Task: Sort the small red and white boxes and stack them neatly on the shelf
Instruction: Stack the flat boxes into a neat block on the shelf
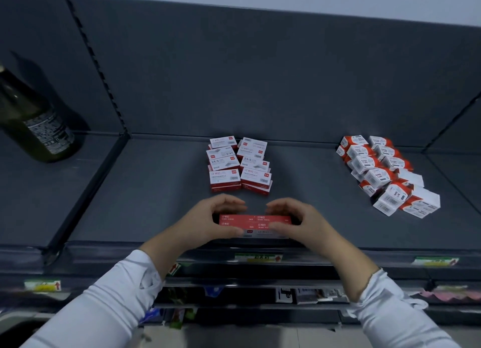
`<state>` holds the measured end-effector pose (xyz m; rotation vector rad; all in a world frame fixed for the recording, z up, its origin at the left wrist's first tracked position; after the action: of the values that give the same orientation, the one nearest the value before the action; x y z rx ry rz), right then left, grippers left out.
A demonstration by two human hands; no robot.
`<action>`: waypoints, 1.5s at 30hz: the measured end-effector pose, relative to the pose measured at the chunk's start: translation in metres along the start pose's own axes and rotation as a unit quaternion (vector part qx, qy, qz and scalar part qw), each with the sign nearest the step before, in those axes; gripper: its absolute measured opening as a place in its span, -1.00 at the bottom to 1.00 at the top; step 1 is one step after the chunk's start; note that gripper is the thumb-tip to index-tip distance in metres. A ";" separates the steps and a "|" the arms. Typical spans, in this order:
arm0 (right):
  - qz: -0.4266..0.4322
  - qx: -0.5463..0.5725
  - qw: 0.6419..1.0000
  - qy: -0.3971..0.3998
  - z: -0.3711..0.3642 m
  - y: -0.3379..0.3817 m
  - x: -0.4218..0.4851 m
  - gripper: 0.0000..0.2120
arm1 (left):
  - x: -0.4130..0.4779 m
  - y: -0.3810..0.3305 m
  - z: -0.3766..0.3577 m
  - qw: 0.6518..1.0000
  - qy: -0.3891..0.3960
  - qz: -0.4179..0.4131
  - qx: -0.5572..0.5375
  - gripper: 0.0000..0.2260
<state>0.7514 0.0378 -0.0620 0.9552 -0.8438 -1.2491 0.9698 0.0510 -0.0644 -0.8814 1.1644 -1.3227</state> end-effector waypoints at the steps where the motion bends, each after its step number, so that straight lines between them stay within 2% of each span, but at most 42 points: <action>1: -0.007 0.026 0.999 -0.017 0.002 0.002 0.003 -0.77 | 0.002 -0.002 0.004 1.000 -0.010 -0.012 -0.002 -0.57; 3: -0.020 0.042 0.996 -0.074 0.010 0.004 0.016 -0.86 | 0.010 -0.009 0.016 0.997 -0.059 -0.035 -0.018 -0.68; 6: -0.040 -0.027 0.988 -0.147 0.022 0.000 0.042 -0.91 | 0.030 -0.011 0.044 0.982 -0.177 -0.059 0.013 -0.82; 9: -0.062 -0.088 0.981 -0.161 0.021 -0.003 0.066 -0.88 | 0.056 -0.004 0.062 0.958 -0.257 -0.057 0.118 -0.75; 12: -0.079 -0.136 0.979 -0.128 0.009 -0.001 0.081 -0.68 | 0.076 0.014 0.061 0.959 -0.220 -0.011 0.178 -0.60; 15: -0.078 -0.184 0.974 -0.104 -0.003 0.002 0.087 -0.58 | 0.080 0.020 0.056 0.954 -0.210 -0.006 0.213 -0.52; 23: -0.050 -0.191 0.973 -0.117 -0.001 0.013 0.080 -0.71 | 0.068 0.005 0.059 0.945 -0.256 -0.037 0.198 -0.64; 26: -0.043 -0.133 0.984 -0.114 0.002 0.010 0.074 -0.72 | 0.063 0.002 0.058 0.958 -0.247 -0.051 0.134 -0.68; 32: -0.036 -0.039 0.984 -0.171 0.023 0.015 0.067 -0.72 | 0.063 -0.014 0.048 0.981 -0.190 -0.017 -0.019 -0.65; 37: -0.054 0.125 0.979 -0.151 0.027 0.023 0.060 -0.69 | 0.062 -0.025 0.033 0.981 -0.140 0.020 -0.135 -0.66; 45: -0.044 0.180 0.972 -0.144 0.036 0.044 0.050 -0.69 | 0.056 -0.038 0.029 0.969 -0.117 -0.006 -0.216 -0.63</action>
<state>0.7421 -0.0138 -0.0077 1.1224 -1.2999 -1.3569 0.9815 -0.0118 -0.0284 -1.3224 1.2783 -0.9531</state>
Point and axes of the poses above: each hand's wrist, its own x-axis towards the middle knuckle, its own z-axis out of the back of the hand, y = z × x, the point moved 5 cm from there along x, towards the middle knuckle, and after that the axes turned 15 degrees about -y, right-handed, at the moved point
